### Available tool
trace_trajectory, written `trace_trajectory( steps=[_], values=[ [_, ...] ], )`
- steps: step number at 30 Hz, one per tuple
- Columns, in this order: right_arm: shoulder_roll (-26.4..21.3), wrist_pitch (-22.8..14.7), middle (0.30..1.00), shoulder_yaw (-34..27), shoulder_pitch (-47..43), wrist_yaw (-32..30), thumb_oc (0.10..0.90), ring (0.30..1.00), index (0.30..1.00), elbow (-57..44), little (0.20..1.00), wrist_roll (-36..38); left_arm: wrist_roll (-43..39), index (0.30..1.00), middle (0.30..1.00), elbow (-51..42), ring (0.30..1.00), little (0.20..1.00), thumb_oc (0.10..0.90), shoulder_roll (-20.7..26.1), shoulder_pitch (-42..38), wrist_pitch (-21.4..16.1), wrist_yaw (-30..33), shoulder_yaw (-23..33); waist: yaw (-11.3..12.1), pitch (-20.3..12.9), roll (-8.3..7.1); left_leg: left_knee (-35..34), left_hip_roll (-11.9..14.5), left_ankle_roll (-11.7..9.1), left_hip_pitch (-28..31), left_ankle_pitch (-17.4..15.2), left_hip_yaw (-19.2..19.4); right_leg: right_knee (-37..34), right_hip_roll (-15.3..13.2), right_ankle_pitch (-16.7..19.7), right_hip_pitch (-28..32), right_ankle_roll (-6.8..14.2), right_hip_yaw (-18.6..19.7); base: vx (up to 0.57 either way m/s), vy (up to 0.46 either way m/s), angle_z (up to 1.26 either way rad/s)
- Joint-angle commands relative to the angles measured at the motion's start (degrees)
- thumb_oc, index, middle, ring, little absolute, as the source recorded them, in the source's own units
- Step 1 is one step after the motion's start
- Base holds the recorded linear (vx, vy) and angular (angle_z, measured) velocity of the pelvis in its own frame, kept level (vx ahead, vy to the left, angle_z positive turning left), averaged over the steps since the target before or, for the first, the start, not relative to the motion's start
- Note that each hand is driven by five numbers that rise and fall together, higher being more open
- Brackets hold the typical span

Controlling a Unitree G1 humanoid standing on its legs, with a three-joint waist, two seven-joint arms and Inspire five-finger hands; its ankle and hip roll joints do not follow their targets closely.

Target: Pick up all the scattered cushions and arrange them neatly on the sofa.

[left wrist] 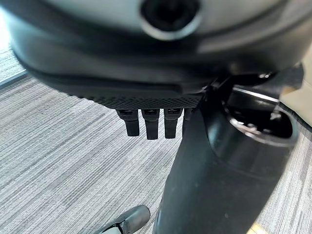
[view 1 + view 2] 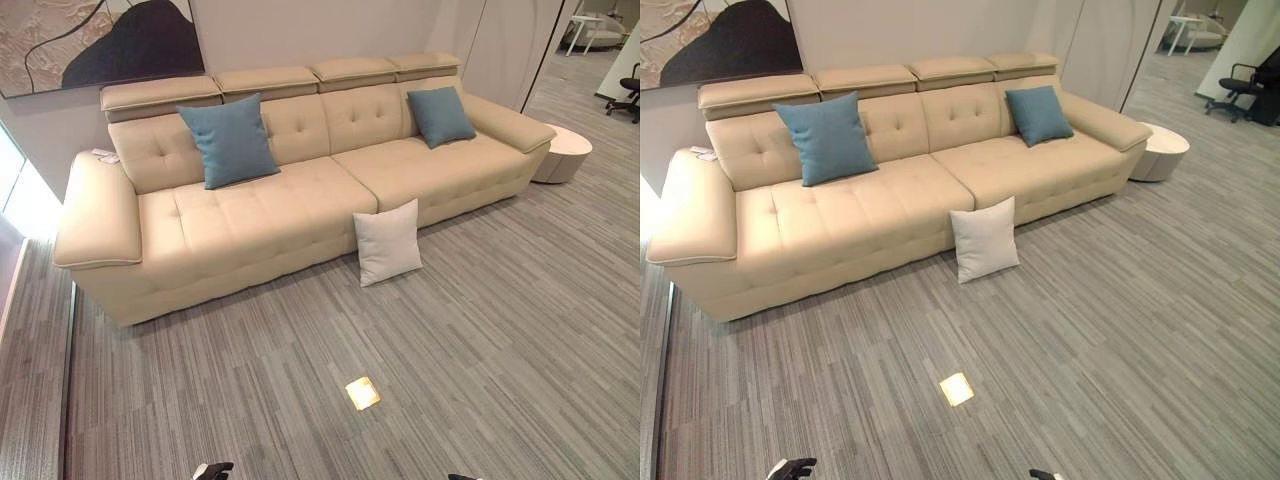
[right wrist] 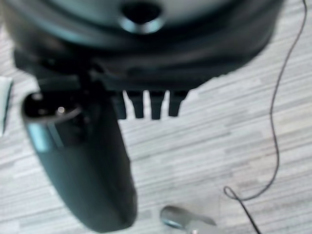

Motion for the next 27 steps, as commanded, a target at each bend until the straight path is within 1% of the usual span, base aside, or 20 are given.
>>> trace_trajectory(
  steps=[1,16,20,27],
  values=[
    [-1.8,-0.7,0.9,1.9,-2.6,-1.1,0.8,0.9,0.9,2.4,0.9,-0.6,1.1,0.9,0.9,2.6,0.9,0.9,0.8,-0.3,-3.6,-1.3,0.2,-0.5,-0.1,0.8,-0.37,0.1,1.6,-2.6,2.3,-8.4,-0.3,1.5,-5.2,-4.0,-0.2,5.9,-3.6,0.0,0.0,0.0],
    [-1.8,-0.4,0.9,2.0,-2.6,-1.5,0.8,0.9,0.9,2.2,0.9,-1.2,1.5,0.9,0.9,2.9,0.9,0.9,0.8,-0.4,-3.7,-0.9,0.7,-0.5,-0.3,0.9,-0.42,0.1,1.5,-2.3,1.9,-8.6,0.2,1.3,-5.2,-3.7,-1.1,6.2,-2.9,0.01,0.004,-0.02],
    [-1.7,-0.2,0.9,2.1,-2.7,-1.5,0.8,0.9,0.9,2.2,0.9,-1.2,1.5,0.9,0.9,2.8,0.9,0.9,0.8,-0.4,-3.8,-0.9,0.8,-0.5,-0.3,1.0,-0.45,0.1,1.4,-2.1,1.4,-8.7,0.5,1.5,-5.2,-3.4,-1.8,6.4,-2.3,-0.01,0.0,-0.07],
    [-1.6,0.2,0.9,2.4,-2.8,-1.7,0.8,0.9,0.9,2.1,0.9,-1.2,1.0,0.9,0.9,2.3,0.9,0.9,0.8,-0.5,-4.2,-0.9,1.0,-0.8,-0.3,1.6,-0.22,0.1,1.4,-1.2,-0.2,-8.5,1.6,3.7,-4.9,-3.1,-5.1,6.7,-0.3,-0.02,-0.005,-0.22]
  ],
)
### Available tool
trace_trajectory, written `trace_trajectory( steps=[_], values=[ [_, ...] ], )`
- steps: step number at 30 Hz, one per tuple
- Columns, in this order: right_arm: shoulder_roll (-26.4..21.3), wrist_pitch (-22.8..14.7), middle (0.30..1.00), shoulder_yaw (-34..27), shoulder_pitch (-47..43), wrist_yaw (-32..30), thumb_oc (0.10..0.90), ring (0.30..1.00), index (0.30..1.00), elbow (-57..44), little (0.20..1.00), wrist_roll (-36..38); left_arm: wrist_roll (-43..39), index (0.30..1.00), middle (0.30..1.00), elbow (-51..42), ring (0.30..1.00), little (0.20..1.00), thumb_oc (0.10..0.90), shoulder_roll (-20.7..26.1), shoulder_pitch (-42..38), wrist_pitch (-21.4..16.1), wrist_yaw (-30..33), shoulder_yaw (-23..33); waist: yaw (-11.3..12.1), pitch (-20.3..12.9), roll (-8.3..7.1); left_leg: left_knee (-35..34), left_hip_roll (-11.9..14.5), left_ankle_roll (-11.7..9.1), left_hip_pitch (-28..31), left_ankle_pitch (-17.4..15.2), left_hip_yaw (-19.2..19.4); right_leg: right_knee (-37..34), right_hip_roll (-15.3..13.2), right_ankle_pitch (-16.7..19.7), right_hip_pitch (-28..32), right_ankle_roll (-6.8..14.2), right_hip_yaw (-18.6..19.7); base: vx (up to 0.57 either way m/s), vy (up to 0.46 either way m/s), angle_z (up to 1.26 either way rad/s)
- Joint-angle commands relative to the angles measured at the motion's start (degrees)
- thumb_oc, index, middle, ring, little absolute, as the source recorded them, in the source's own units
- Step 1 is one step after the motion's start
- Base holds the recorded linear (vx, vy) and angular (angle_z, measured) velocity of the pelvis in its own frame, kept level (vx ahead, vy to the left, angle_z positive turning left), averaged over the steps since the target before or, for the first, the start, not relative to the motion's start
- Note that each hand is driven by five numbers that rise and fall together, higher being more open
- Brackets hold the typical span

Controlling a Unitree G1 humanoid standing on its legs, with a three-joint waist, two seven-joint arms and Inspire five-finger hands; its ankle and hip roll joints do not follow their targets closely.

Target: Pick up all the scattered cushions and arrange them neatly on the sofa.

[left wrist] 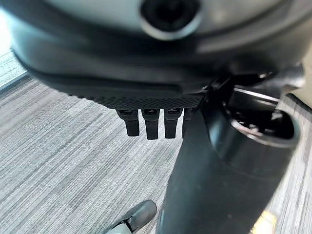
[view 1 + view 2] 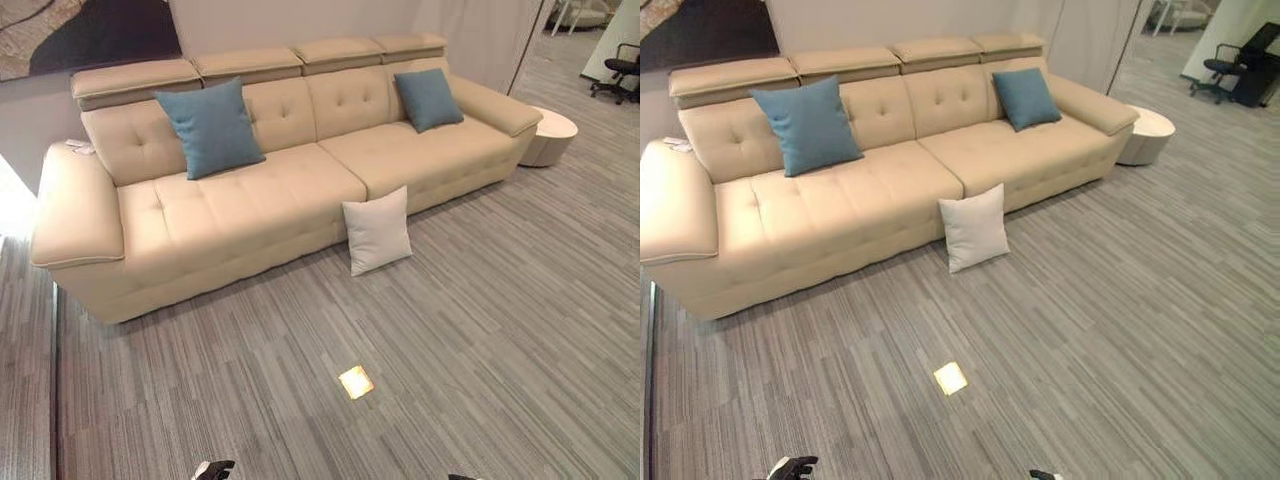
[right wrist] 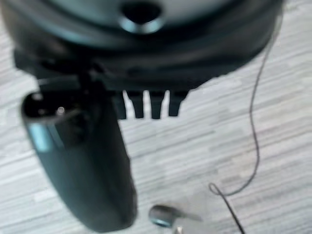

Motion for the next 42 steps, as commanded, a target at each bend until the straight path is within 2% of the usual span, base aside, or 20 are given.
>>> trace_trajectory(
  steps=[1,6,7,8,9,13,17,18,20,23,24,25,26,29,30,31,37,38,40,42],
  values=[
    [-1.7,-0.4,0.9,2.4,-2.6,-1.7,0.8,0.9,0.9,2.1,0.9,-1.1,0.5,0.9,0.9,2.4,0.9,0.9,0.8,-0.5,-3.4,-0.9,0.4,0.9,-0.3,1.3,-0.12,0.1,0.4,-1.2,2.4,-8.5,-2.8,2.3,-5.1,-2.8,-0.3,6.3,-2.9,-0.01,-0.021,-0.48],
    [-1.4,-0.3,0.9,3.2,-3.1,-1.8,0.8,0.9,0.9,1.6,0.9,-1.5,0.2,0.9,0.9,1.8,0.9,0.9,0.8,-0.2,-3.7,-0.9,0.6,0.7,-0.2,2.1,-0.01,0.1,1.0,-1.2,1.8,-8.4,-1.3,5.2,-4.3,-3.3,-3.0,6.2,-4.1,-0.02,-0.046,-0.33],
    [-1.3,-0.4,0.9,3.6,-3.6,-1.8,0.8,0.9,0.9,1.3,0.9,-1.6,-0.5,0.9,0.9,1.6,0.9,0.9,0.8,0.0,-4.2,-1.0,0.8,0.8,0.2,2.6,-0.08,0.1,1.6,-1.6,1.4,-8.3,-0.2,6.7,-4.2,-3.6,-4.3,6.3,-6.5,-0.03,-0.097,-0.2],
    [-1.3,-0.4,0.9,3.6,-3.6,-1.8,0.8,0.9,0.9,1.3,0.9,-1.6,-0.5,0.9,0.9,1.6,0.9,0.9,0.8,0.0,-4.2,-1.0,0.8,0.8,0.2,2.6,-0.08,0.1,1.6,-1.6,1.4,-8.3,-0.2,6.7,-4.2,-3.6,-4.4,6.3,-6.5,-0.02,-0.164,-0.39],
    [-1.1,-0.4,0.9,3.6,-3.6,-1.8,0.8,0.9,0.9,1.1,0.9,-1.5,-0.8,0.9,0.9,1.3,0.9,0.9,0.8,0.1,-4.4,-1.1,0.9,0.7,0.1,2.8,-0.14,0.1,2.2,-2.0,1.2,-8.0,0.3,7.5,-4.1,-4.2,-4.8,6.2,-8.3,0.03,-0.119,-0.57],
    [-1.1,-0.7,0.9,3.1,-3.0,-1.8,0.8,0.9,0.9,1.4,0.9,-0.7,-0.6,0.9,0.9,1.5,0.9,0.9,0.8,0.0,-4.9,-1.3,0.7,0.2,-0.5,3.0,-0.57,1.0,2.6,-2.8,2.0,-7.8,-0.6,6.4,-3.4,-5.2,-3.4,4.6,-7.1,0.08,-0.145,-0.16],
    [-1.5,-1.3,0.9,2.6,-3.3,-1.9,0.8,0.9,0.9,1.1,0.9,0.5,-0.6,0.9,0.9,1.5,0.9,0.9,0.8,-0.3,-5.8,-1.4,0.5,-0.5,-1.2,4.3,-1.31,9.3,3.9,-4.0,-0.9,-9.6,-0.5,5.4,-3.2,-5.4,-2.2,3.0,-6.5,0.04,-0.165,0.16],
    [-2.1,-1.3,0.9,2.4,-3.7,-2.1,0.8,0.9,0.9,1.0,0.9,0.8,-0.9,0.9,0.9,1.0,0.9,0.9,0.8,-0.5,-6.4,-1.4,0.4,-0.8,-1.0,5.5,-1.96,16.9,4.9,-4.9,-4.6,-8.6,0.0,4.8,-3.4,-5.6,-1.1,2.1,-6.6,0.03,-0.244,0.13],
    [-2.6,-1.4,0.9,2.4,-3.9,-2.3,0.8,0.9,0.9,1.0,0.9,1.2,-1.2,0.9,0.9,0.5,0.9,0.9,0.8,-0.5,-6.8,-1.4,0.6,-1.2,-0.8,6.4,-2.46,23.8,5.6,-4.8,-9.0,-6.7,-0.7,4.5,-3.5,-5.7,-0.5,1.1,-6.8,0.07,-0.176,0.19],
    [-3.1,-1.4,0.9,2.8,-3.9,-2.3,0.8,0.9,0.9,0.6,0.9,1.6,-1.9,0.9,0.9,0.1,0.9,0.9,0.8,-0.5,-6.5,-1.4,0.8,-1.3,0.0,6.3,-2.5,24.3,3.2,-3.7,-12.7,-7.3,-3.2,3.8,-3.3,-6.5,0.7,0.8,-6.1,0.13,-0.073,-0.01],
    [-3.1,-1.4,0.9,2.8,-3.9,-2.3,0.8,0.9,0.9,0.6,0.9,1.6,-1.9,0.9,0.9,0.1,0.9,0.9,0.8,-0.5,-6.5,-1.4,0.8,-1.3,0.0,6.3,-2.5,24.3,3.2,-3.7,-12.7,-7.3,-3.2,3.8,-3.3,-6.5,0.7,0.8,-6.1,0.22,-0.013,-0.07],
    [-3.2,-1.4,0.9,2.9,-3.7,-2.4,0.8,0.9,0.9,0.8,0.9,1.3,-1.7,0.9,0.9,0.4,0.9,0.9,0.8,-0.6,-6.2,-1.2,0.8,-1.4,0.5,5.8,-2.51,20.6,1.7,-3.4,-13.8,-8.1,-3.6,3.0,-3.2,-7.2,1.8,1.1,-5.6,0.15,0.002,-0.08],
    [-3.2,-1.4,0.9,2.9,-3.7,-2.4,0.8,0.9,0.9,0.8,0.9,1.3,-1.7,0.9,0.9,0.4,0.9,0.9,0.8,-0.6,-6.2,-1.2,0.8,-1.4,0.5,5.8,-2.56,20.6,1.7,-3.4,-13.6,-8.1,-3.5,3.0,-3.3,-7.2,1.9,1.1,-5.6,0.33,0.025,-0.09],
    [-3.5,-1.2,0.9,3.3,-3.5,-2.6,0.8,0.9,0.9,1.2,0.9,0.9,-1.3,0.9,0.9,0.9,0.9,0.9,0.8,-0.8,-5.7,-1.4,0.6,-1.6,2.2,5.7,-1.81,14.7,-1.2,-4.0,-18.3,-2.9,-4.9,2.2,-1.5,-8.7,4.9,1.3,-3.2,0.24,0.035,-0.13],
    [-3.5,-1.2,0.9,3.3,-3.5,-2.6,0.8,0.9,0.9,1.2,0.9,0.9,-1.3,0.9,0.9,0.9,0.9,0.9,0.8,-0.8,-5.7,-1.4,0.6,-1.6,2.3,5.7,-1.82,14.7,-1.2,-4.0,-18.3,-2.9,-4.9,2.2,-1.5,-8.7,4.9,1.3,-3.2,0.26,0.056,-0.52],
    [-3.3,-1.1,0.9,3.4,-3.3,-2.5,0.8,0.9,0.9,1.4,0.9,0.5,-1.6,0.9,0.9,1.1,0.9,0.9,0.8,-0.7,-5.3,-1.3,0.4,-1.0,2.8,5.0,-1.82,12.9,-1.4,-3.9,-18.4,-2.4,-5.9,2.3,-0.9,-9.6,6.0,1.5,-1.4,0.29,0.078,-0.56],
    [-2.3,-0.9,0.9,3.5,-2.5,-1.9,0.8,0.9,0.9,2.0,0.9,-0.5,-0.8,0.9,0.9,2.0,0.9,0.9,0.8,-0.3,-4.5,-1.0,0.1,-0.1,3.4,3.3,-3.19,14.0,-1.9,-1.9,-16.2,-4.8,-5.4,6.7,-2.9,-10.9,6.1,3.0,-0.1,0.25,0.107,-0.54],
    [-2.4,-0.9,0.9,3.5,-2.5,-1.7,0.8,0.9,0.9,2.1,0.9,-0.9,-0.7,0.9,0.9,1.8,0.9,0.9,0.8,-0.2,-4.5,-0.9,0.1,-0.1,3.7,3.2,-3.42,14.0,-2.1,-1.2,-15.1,-6.0,-4.9,9.5,-3.6,-10.6,5.5,4.1,-0.2,0.14,0.106,-0.27],
    [-2.2,-0.7,0.9,3.6,-3.1,-1.4,0.8,0.9,0.9,1.5,0.9,-1.0,-0.7,0.9,0.9,1.3,0.9,0.9,0.8,0.3,-4.9,-0.8,0.1,-0.1,3.7,3.5,-3.37,13.6,-1.8,0.0,-13.4,-7.3,-4.2,16.9,-4.6,-7.3,1.6,6.3,-0.1,0.17,0.142,-0.43],
    [-2.0,-0.8,0.9,4.1,-4.2,-1.3,0.8,0.9,0.9,-0.1,0.9,-0.9,-1.3,0.9,0.9,0.4,0.9,0.9,0.8,1.2,-5.7,-0.8,0.6,-0.1,2.9,5.3,-2.71,13.6,-1.2,1.7,-10.9,-8.8,-3.4,28.4,-5.6,-0.7,-4.7,9.1,-1.9,0.14,0.135,-0.43]
  ],
)
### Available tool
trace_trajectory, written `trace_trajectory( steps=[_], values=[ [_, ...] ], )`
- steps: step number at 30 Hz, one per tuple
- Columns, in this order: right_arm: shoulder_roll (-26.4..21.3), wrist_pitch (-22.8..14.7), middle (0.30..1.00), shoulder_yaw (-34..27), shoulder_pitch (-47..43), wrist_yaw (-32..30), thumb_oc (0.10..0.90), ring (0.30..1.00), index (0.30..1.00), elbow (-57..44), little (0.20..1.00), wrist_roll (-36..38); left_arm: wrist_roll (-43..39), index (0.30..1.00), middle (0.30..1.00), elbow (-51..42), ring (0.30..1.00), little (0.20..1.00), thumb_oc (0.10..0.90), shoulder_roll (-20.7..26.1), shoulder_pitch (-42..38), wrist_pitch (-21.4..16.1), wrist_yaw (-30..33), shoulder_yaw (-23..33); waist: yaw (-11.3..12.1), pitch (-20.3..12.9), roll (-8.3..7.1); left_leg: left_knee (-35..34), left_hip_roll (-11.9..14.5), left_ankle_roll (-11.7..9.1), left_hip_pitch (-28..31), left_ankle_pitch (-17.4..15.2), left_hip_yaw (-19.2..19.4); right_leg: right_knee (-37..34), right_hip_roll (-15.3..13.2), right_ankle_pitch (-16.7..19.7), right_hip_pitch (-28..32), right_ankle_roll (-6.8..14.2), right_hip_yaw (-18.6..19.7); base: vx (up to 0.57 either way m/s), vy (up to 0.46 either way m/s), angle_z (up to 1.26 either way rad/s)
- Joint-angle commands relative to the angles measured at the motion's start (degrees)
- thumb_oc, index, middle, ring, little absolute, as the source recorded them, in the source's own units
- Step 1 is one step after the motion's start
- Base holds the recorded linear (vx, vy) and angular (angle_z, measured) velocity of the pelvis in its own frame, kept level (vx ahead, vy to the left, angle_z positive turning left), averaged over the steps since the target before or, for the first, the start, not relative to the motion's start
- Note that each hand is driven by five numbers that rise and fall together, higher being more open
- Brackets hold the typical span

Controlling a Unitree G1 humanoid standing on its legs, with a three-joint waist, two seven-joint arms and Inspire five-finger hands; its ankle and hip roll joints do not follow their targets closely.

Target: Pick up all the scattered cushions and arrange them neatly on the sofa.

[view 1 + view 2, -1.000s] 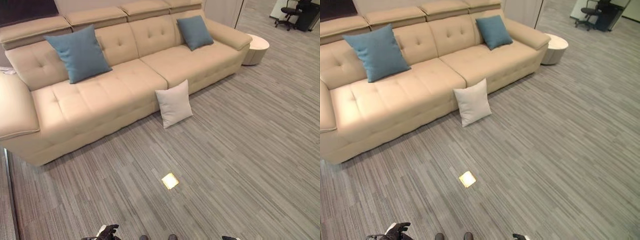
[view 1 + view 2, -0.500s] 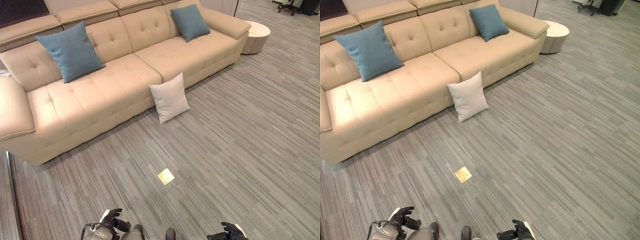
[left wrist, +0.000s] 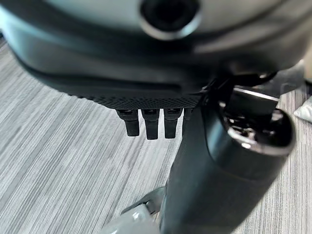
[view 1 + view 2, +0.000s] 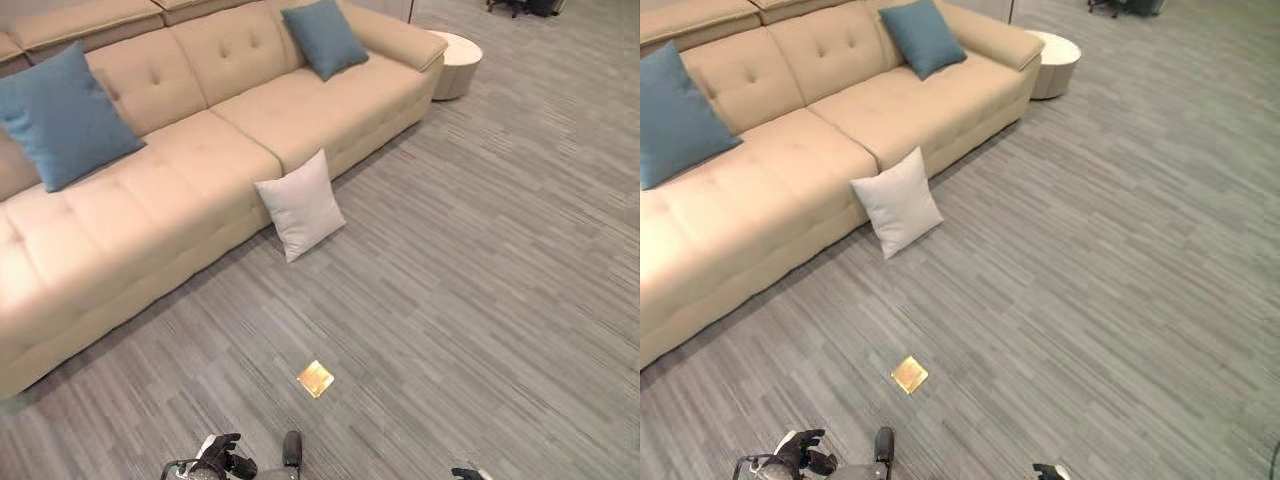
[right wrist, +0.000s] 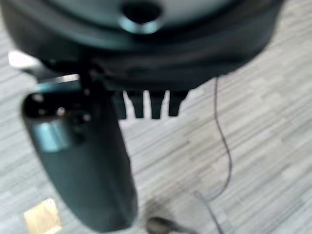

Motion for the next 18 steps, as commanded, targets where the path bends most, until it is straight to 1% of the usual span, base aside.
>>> trace_trajectory(
  steps=[1,2,3,4,5,6,8,9,10,11,12,14,15,16,18],
  values=[
    [-1.8,-0.9,0.9,0.5,-0.6,-0.3,0.8,0.9,0.9,-4.1,0.9,-0.7,0.1,0.9,0.9,-1.7,0.9,0.9,0.8,1.3,-0.3,-0.9,0.7,0.5,1.4,1.4,-0.71,10.2,0.2,-0.6,-2.9,-11.2,0.1,6.6,-4.6,11.4,-4.0,2.6,-2.8,0.11,0.086,-0.26],
    [-1.8,-0.9,0.9,0.5,-0.6,-0.3,0.8,0.9,0.9,-4.2,0.9,-0.7,0.1,0.9,0.9,-1.7,0.9,0.9,0.8,1.3,-0.3,-0.9,0.7,0.5,1.3,1.4,-0.75,10.2,0.1,-0.5,-2.9,-11.2,0.0,6.7,-4.6,11.3,-4.0,2.6,-2.8,0.22,0.069,0.0],
    [-1.6,-1.1,0.9,0.4,-0.8,-0.5,0.8,0.9,0.9,-4.7,0.9,-0.6,-0.4,0.9,0.9,-2.1,0.9,0.9,0.8,1.5,-0.4,-0.9,0.9,0.8,1.1,1.3,0.03,8.6,0.8,-0.5,-0.2,-11.7,-0.4,6.5,-6.3,10.2,-6.3,1.4,-6.7,0.28,0.056,0.01],
    [-1.6,-1.3,0.9,0.5,-1.0,-0.6,0.8,0.9,0.9,-4.9,0.9,-0.7,-0.5,0.9,0.9,-2.2,0.9,0.9,0.8,1.6,-0.6,-1.0,1.0,0.9,1.0,1.1,0.42,7.7,1.2,-0.6,1.1,-12.0,-0.4,4.4,-6.7,8.8,-7.5,0.5,-8.7,0.28,0.053,0.07],
    [-1.6,-1.3,0.9,0.5,-1.0,-0.6,0.8,0.9,0.9,-4.9,0.9,-0.7,-0.5,0.9,0.9,-2.2,0.9,0.9,0.8,1.6,-0.6,-1.0,1.0,0.9,0.8,1.4,0.38,7.6,1.1,-0.7,1.4,-12.1,-0.5,4.5,-6.8,8.6,-7.2,0.5,-8.9,0.28,-0.003,0.01],
    [-1.7,-1.4,0.9,0.9,-1.4,-0.7,0.8,0.9,0.9,-5.1,0.9,-0.9,-0.4,0.9,0.9,-2.1,0.9,0.9,0.8,1.7,-0.8,-1.0,1.0,0.9,0.8,1.3,0.58,6.1,1.5,-1.1,3.5,-12.7,0.0,-0.5,-7.4,6.9,-8.5,-0.6,-12.6,0.26,-0.036,0.08],
    [-2.0,-1.2,0.9,1.3,-1.7,-0.7,0.8,0.9,0.9,-5.2,0.9,-1.2,-0.3,0.9,0.9,-1.8,0.9,0.9,0.8,1.7,-0.7,-1.0,1.0,0.9,0.6,1.6,0.25,4.8,1.2,-1.5,5.9,-13.4,0.1,-6.1,-7.7,8.0,-9.6,-0.9,-15.5,0.25,-0.043,-0.05],
    [-2.0,-1.2,0.9,1.3,-1.7,-0.7,0.8,0.9,0.9,-5.2,0.9,-1.2,-0.3,0.9,0.9,-1.8,0.9,0.9,0.8,1.6,-0.7,-1.0,1.0,1.0,0.6,1.7,0.32,4.7,1.2,-1.5,6.1,-13.4,0.0,-6.3,-7.6,8.1,-9.4,-0.9,-15.6,0.25,-0.07,-0.27],
    [-2.2,-0.9,0.9,1.5,-1.8,-0.8,0.8,0.9,0.9,-5.1,0.9,-1.6,0.1,0.9,0.9,-1.3,0.9,0.9,0.8,1.4,-0.6,-1.1,1.0,0.9,0.0,2.1,-0.07,3.4,0.6,-1.8,8.6,-14.2,-0.7,-10.8,-6.3,10.4,-11.4,-0.7,-16.6,0.27,-0.085,-0.27],
    [-2.3,-0.8,0.9,1.6,-1.6,-0.8,0.8,0.9,0.9,-5.1,0.9,-1.7,0.4,0.9,0.9,-1.0,0.9,0.9,0.8,1.3,-0.5,-1.1,1.0,1.0,-0.4,2.1,-0.37,3.0,0.2,-2.0,9.6,-14.6,-1.1,-12.9,-5.8,11.1,-12.1,-0.4,-16.7,0.35,-0.109,-0.13],
    [-2.4,-0.7,0.9,1.6,-1.3,-0.7,0.8,0.9,0.9,-5.0,0.9,-1.7,0.7,0.9,0.9,-0.8,0.9,0.9,0.8,1.2,-0.4,-1.1,0.9,1.0,-0.8,2.2,-0.31,2.4,0.3,-2.3,10.9,-15.1,-1.6,-14.4,-5.2,11.7,-12.4,-0.3,-16.7,0.24,-0.102,0.0],
    [-2.6,-0.8,0.9,1.3,-0.5,-0.7,0.8,0.9,0.9,-4.6,0.9,-1.4,1.8,0.9,0.9,-0.1,0.9,0.9,0.8,0.9,0.1,-1.3,0.5,0.9,-1.3,1.6,-0.57,1.8,0.0,-2.7,12.7,-16.2,-2.7,-17.1,-4.3,11.8,-11.0,-0.8,-15.0,0.26,-0.137,0.31],
    [-2.4,-1.0,0.9,1.3,0.1,-0.6,0.8,0.9,0.9,-4.4,0.9,-1.2,2.2,0.9,0.9,0.3,0.9,0.9,0.8,0.6,0.6,-1.3,0.7,0.9,-1.6,1.1,-0.4,1.6,0.4,-3.1,13.6,-16.7,-2.8,-17.3,-3.5,11.8,-10.1,-1.6,-14.1,0.27,-0.149,0.5],
    [-2.4,-0.9,0.9,1.2,0.3,-0.6,0.8,0.9,0.9,-4.1,0.9,-1.2,2.2,0.9,0.9,0.6,0.9,0.9,0.8,0.4,0.8,-1.2,0.4,1.1,-1.8,0.7,-0.26,1.8,0.9,-3.6,14.0,-16.9,-2.8,-17.4,-3.3,11.8,-9.6,-2.0,-13.7,0.25,-0.152,0.47],
    [-2.5,-1.2,0.9,1.1,0.3,-0.6,0.8,0.9,0.9,-3.5,0.9,-0.9,2.3,0.9,0.9,0.8,0.9,0.9,0.8,-0.1,1.1,-1.3,0.1,1.1,-1.8,0.1,0.41,3.7,2.1,-5.0,13.6,-16.3,-2.5,-18.4,-2.6,11.5,-8.0,-2.8,-13.8,0.2,-0.165,0.34]
  ],
)
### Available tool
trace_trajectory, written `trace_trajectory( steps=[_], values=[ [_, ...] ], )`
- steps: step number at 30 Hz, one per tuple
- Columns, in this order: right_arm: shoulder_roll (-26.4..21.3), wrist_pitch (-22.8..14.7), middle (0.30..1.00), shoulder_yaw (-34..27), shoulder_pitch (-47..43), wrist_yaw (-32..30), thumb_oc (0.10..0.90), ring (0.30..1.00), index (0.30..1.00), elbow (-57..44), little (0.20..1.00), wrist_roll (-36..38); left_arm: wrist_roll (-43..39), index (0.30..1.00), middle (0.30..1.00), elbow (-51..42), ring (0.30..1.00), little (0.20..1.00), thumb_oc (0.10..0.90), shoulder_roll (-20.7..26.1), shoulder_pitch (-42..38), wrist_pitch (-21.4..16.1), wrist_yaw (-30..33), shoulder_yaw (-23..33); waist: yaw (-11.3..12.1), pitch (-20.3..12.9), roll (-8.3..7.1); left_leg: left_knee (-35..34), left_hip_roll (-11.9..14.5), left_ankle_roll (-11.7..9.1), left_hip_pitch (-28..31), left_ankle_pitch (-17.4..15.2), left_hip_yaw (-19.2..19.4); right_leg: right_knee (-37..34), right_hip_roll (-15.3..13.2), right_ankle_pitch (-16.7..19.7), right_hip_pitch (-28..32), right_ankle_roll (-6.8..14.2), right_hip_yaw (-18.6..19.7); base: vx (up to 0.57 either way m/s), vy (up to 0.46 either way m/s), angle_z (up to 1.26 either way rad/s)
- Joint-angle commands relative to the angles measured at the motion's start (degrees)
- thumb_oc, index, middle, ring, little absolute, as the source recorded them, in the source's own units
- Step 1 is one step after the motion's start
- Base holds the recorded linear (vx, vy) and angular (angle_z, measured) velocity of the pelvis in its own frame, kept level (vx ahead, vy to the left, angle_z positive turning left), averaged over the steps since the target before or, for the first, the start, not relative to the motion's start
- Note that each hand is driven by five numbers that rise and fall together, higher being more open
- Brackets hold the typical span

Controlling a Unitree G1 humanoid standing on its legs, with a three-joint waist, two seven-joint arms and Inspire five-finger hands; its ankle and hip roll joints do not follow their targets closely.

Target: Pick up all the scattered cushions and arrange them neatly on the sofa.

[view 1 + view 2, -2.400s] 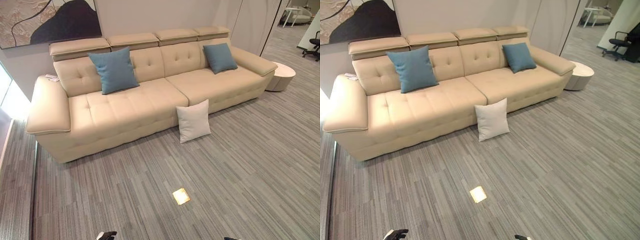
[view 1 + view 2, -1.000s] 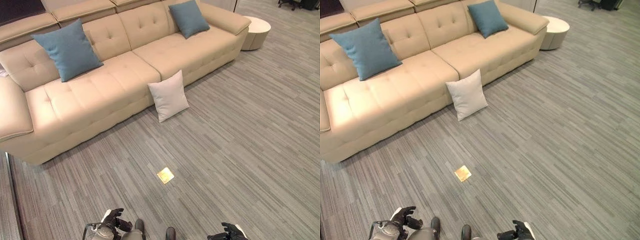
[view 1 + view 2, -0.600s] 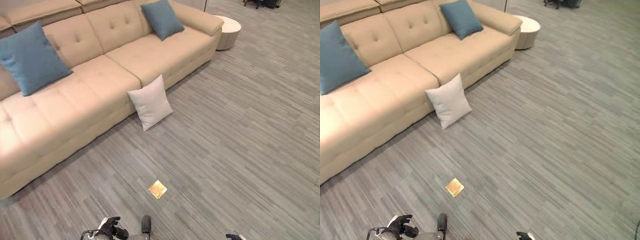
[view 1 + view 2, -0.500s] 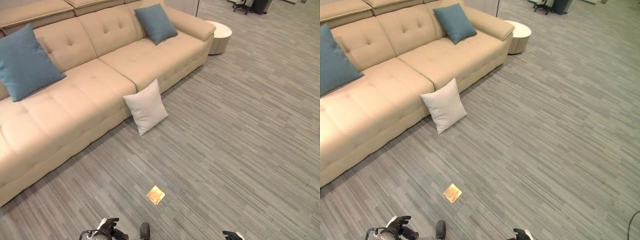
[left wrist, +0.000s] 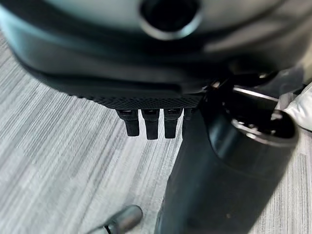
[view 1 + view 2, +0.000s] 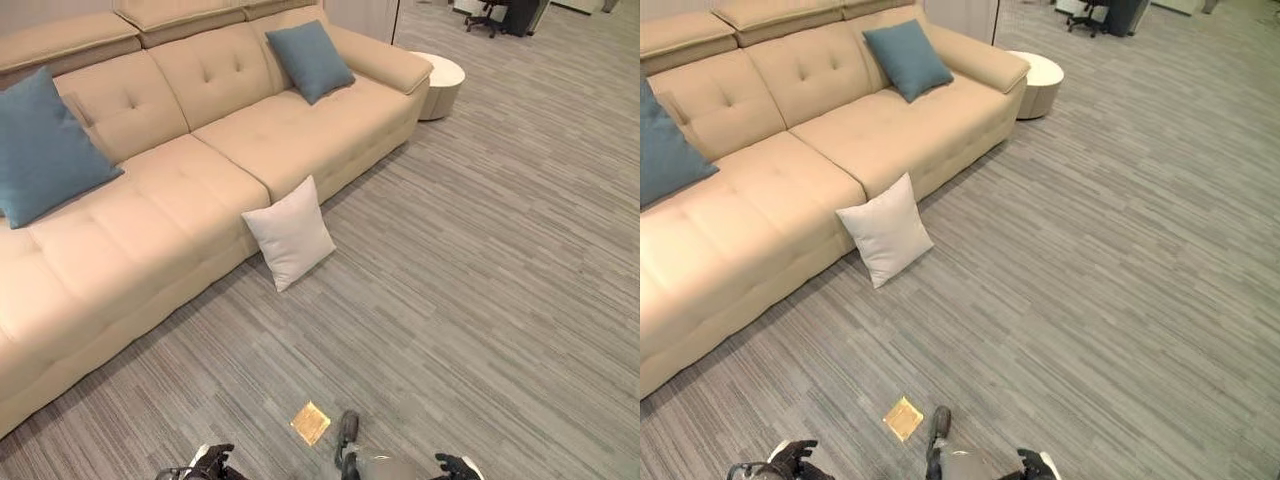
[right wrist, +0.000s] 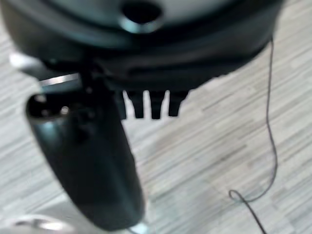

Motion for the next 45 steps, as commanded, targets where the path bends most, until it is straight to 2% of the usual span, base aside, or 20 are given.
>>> trace_trajectory(
  steps=[1,3,5,6,8,12,16,19,22,25,26,29,31,32,33,36,38,39,42,45],
  values=[
    [-3.0,-1.6,0.9,0.1,-3.2,-0.5,0.8,0.9,0.9,0.4,0.9,0.5,1.8,0.9,0.9,0.5,0.9,0.9,0.8,0.6,-2.6,-1.5,0.0,1.2,-0.1,0.2,-0.27,8.3,1.1,-2.1,-4.3,-2.5,1.0,-4.9,1.5,-4.4,7.0,2.6,2.4,0.15,-0.178,0.19],
    [-3.3,-1.8,0.9,0.0,-3.9,-0.6,0.8,0.9,0.9,0.1,0.9,1.0,1.4,0.9,0.9,-0.3,0.9,0.9,0.8,0.4,-3.0,-1.5,-0.2,0.8,0.4,1.7,-0.38,19.9,1.9,-4.0,-9.9,1.2,1.6,-5.9,1.9,-5.2,9.5,1.3,3.2,0.07,-0.191,0.11],
    [-3.5,-1.9,0.9,0.0,-4.6,-0.9,0.8,0.9,0.9,0.0,0.9,1.5,0.6,0.9,0.9,-1.2,0.9,0.9,0.8,0.4,-3.9,-1.5,0.0,0.4,0.8,3.0,-1.41,28.8,2.3,-4.1,-15.5,4.6,1.6,-6.5,1.5,-5.8,11.0,-0.1,3.8,0.06,-0.176,-0.1],
    [-3.8,-1.8,0.9,-0.1,-4.8,-1.0,0.8,0.9,0.9,0.0,0.9,1.7,0.4,0.9,0.9,-1.7,0.9,0.9,0.8,0.4,-4.3,-1.5,0.1,0.0,1.0,3.6,-1.81,32.1,2.8,-3.7,-18.0,5.1,1.9,-6.9,1.3,-6.0,11.8,-0.6,4.1,0.12,-0.13,-0.29],
    [-4.0,-1.7,0.9,-0.2,-4.9,-1.0,0.8,0.9,0.9,0.1,0.9,2.0,0.3,0.9,0.9,-2.0,0.9,0.9,0.8,0.3,-4.5,-1.6,0.1,-0.3,1.1,3.8,-2.01,32.6,3.3,-3.2,-19.5,5.1,3.0,-7.3,1.2,-6.3,12.7,-0.8,4.3,0.12,-0.071,-0.07],
    [-4.5,-1.8,0.9,0.0,-4.2,-1.1,0.8,0.9,0.9,0.1,0.9,2.3,0.9,0.9,0.9,-2.5,0.9,0.9,0.8,0.0,-4.8,-1.5,0.3,-1.4,1.6,3.4,-2.03,21.0,2.0,-2.2,-23.4,2.8,5.6,-9.5,1.3,-7.7,16.1,0.2,4.8,0.27,-0.017,0.04],
    [-4.3,-1.6,0.9,0.4,-3.7,-1.3,0.8,0.9,0.9,1.0,0.9,1.6,1.1,0.9,0.9,-1.9,0.9,0.9,0.8,-0.5,-4.1,-1.6,0.1,-1.5,3.3,3.2,-0.08,8.4,-1.1,-2.7,-26.4,9.6,3.5,-10.6,4.3,-10.0,20.1,0.5,7.3,0.31,0.016,-0.06],
    [-4.0,-1.4,0.9,0.5,-3.2,-0.8,0.8,0.9,0.9,1.4,0.9,1.3,0.7,0.9,0.9,-0.7,0.9,0.9,0.8,-0.6,-2.9,-1.4,-0.2,-0.3,4.6,2.7,0.25,5.2,-1.6,-2.6,-26.4,11.2,2.5,-10.2,5.3,-12.1,22.7,0.3,10.4,0.34,0.046,-0.28],
    [-3.7,-1.3,0.9,0.5,-2.7,-0.9,0.8,0.9,0.9,1.8,0.9,0.6,0.9,0.9,0.9,-0.3,0.9,0.9,0.8,-0.4,-2.1,-1.1,-0.3,0.2,4.7,1.5,-0.07,6.1,-1.8,-1.8,-25.7,11.4,2.2,-9.4,4.7,-13.0,23.6,0.7,10.6,0.28,0.061,-0.7],
    [-3.2,-1.3,0.9,0.5,-2.4,0.0,0.8,0.9,0.9,1.5,0.9,-0.2,0.3,0.9,0.9,-0.2,0.9,0.9,0.8,0.0,-1.7,-0.8,-0.5,1.4,6.5,0.0,-1.33,8.3,-2.7,0.3,-23.6,7.8,2.8,-0.3,1.5,-14.2,22.9,3.0,10.3,0.36,0.117,-0.43],
    [-3.2,-1.2,0.9,0.4,-2.6,0.1,0.8,0.9,0.9,1.2,0.9,-0.3,0.1,0.9,0.9,-0.4,0.9,0.9,0.8,0.2,-1.9,-0.7,-0.5,1.4,6.6,-0.1,-1.2,8.4,-2.6,0.9,-22.7,6.8,2.9,4.0,1.0,-13.1,20.8,4.1,10.0,0.23,0.105,-0.35],
    [-3.3,-1.3,0.9,0.8,-3.8,0.1,0.8,0.9,0.9,-0.8,0.9,0.0,-0.4,0.9,0.9,-1.9,0.9,0.9,0.8,0.9,-2.8,-0.7,-0.2,0.7,5.1,1.7,-0.67,9.2,-3.0,3.5,-20.0,4.4,2.4,20.2,-0.4,-4.1,12.0,7.2,10.7,0.15,0.075,-0.13],
    [-3.2,-1.5,0.9,0.8,-4.2,0.0,0.8,0.9,0.9,-1.6,0.9,0.2,-1.0,0.9,0.9,-2.7,0.9,0.9,0.8,1.2,-3.2,-0.9,0.2,0.5,4.6,2.2,0.48,8.9,-2.4,4.0,-18.0,3.4,1.5,24.2,-0.9,-4.0,8.2,6.9,9.6,0.27,0.013,0.18],
    [-3.1,-1.7,0.9,1.1,-4.6,0.0,0.8,0.9,0.9,-1.7,0.9,0.2,-1.7,0.9,0.9,-3.2,0.9,0.9,0.8,1.2,-3.8,-1.2,0.4,0.5,4.2,2.4,1.23,7.7,-2.0,3.8,-15.5,2.5,-0.1,21.1,-1.7,-6.4,5.5,5.3,7.4,0.48,-0.094,0.22],
    [-3.1,-1.6,0.9,1.5,-4.9,-0.2,0.8,0.9,0.9,-1.6,0.9,0.3,-2.0,0.9,0.9,-3.3,0.9,0.9,0.8,1.1,-4.2,-1.3,0.5,0.4,3.5,2.6,1.42,7.0,-1.7,3.5,-13.6,1.6,-1.0,16.1,-1.2,-8.2,3.7,4.5,7.3,0.5,-0.155,0.03],
    [-3.2,-1.1,0.9,1.7,-4.7,-0.3,0.8,0.9,0.9,-1.1,0.9,0.2,-1.9,0.9,0.9,-2.8,0.9,0.9,0.8,0.8,-4.4,-1.7,0.7,0.4,1.8,3.1,0.63,5.8,-2.4,2.6,-9.7,-0.3,-3.5,3.1,0.4,-6.1,2.0,4.7,10.3,0.38,-0.183,0.11],
    [-3.4,-0.8,0.9,1.5,-4.0,0.1,0.8,0.9,0.9,0.0,0.9,0.1,-1.2,0.9,0.9,-2.2,0.9,0.9,0.8,0.8,-4.5,-1.9,0.4,0.7,1.0,2.8,0.14,4.5,-2.2,1.7,-7.7,-1.3,-4.8,-1.2,1.1,-4.8,2.7,4.9,13.6,0.35,-0.248,0.3],
    [-3.3,-0.7,0.9,1.5,-3.4,0.0,0.8,0.9,0.9,0.8,0.9,-0.1,-1.1,0.9,0.9,-1.3,0.9,0.9,0.8,0.4,-3.9,-2.0,0.6,1.0,1.0,2.1,-0.12,4.7,-1.5,0.8,-7.0,-2.0,-4.6,-2.7,1.0,-4.0,4.3,4.2,13.3,0.26,-0.232,0.49],
    [-3.7,-1.1,0.9,0.9,-3.4,-0.1,0.8,0.9,0.9,1.4,0.9,0.2,-1.4,0.9,0.9,-1.0,0.9,0.9,0.8,-0.1,-3.7,-2.1,0.4,1.1,0.8,2.0,-0.12,7.9,-0.5,-0.9,-8.4,-2.1,-4.7,-3.6,0.8,-4.3,6.1,3.3,12.3,0.19,-0.189,0.67],
    [-4.4,-1.7,0.9,0.1,-4.0,-0.6,0.8,0.9,0.9,1.4,0.9,1.3,-2.9,0.9,0.9,-1.5,0.9,0.9,0.8,-0.3,-4.2,-2.1,0.4,1.7,1.0,3.6,-0.87,19.5,1.1,-2.9,-15.3,1.5,-1.6,-4.4,-0.3,-5.4,8.8,1.7,9.6,0.07,-0.167,0.82]
  ],
)
